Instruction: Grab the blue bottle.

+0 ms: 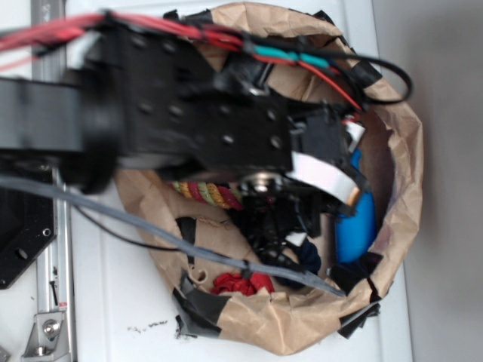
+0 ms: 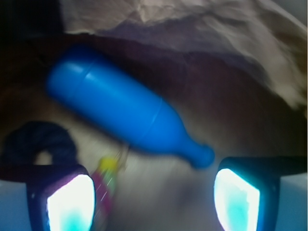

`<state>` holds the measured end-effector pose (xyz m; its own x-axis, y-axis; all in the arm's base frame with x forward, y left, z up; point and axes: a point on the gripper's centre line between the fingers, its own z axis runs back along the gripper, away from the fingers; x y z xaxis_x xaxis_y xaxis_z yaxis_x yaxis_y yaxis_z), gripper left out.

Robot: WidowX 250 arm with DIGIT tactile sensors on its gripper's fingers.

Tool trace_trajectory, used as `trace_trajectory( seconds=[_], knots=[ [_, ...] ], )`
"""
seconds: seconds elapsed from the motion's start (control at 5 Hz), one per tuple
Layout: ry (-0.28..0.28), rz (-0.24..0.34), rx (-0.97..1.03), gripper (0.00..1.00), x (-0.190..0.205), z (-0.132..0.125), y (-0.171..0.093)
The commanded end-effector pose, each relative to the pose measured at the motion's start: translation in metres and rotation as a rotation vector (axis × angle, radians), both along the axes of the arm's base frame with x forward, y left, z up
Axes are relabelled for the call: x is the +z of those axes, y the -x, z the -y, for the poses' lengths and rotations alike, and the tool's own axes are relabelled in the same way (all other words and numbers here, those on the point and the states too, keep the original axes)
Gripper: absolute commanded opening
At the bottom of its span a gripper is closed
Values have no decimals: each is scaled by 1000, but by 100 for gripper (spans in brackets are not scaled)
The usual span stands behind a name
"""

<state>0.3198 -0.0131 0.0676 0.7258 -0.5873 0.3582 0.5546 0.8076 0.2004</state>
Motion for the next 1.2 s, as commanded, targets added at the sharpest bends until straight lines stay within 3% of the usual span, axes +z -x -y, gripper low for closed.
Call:
trace_trajectory(
  seconds=[0.0, 0.2, 0.4, 0.6, 0.8, 1.0],
  knots=[
    [-20, 106, -213, 100, -8, 61, -35],
    [-33, 105, -155, 0, -9, 56, -39],
    [-24, 116, -54, 0, 10, 39, -26],
    [40, 110, 46, 0, 49, 19, -8],
    [40, 39, 241, 0, 99, -9, 14],
    [23, 40, 378, 0, 146, -19, 33]
  ],
)
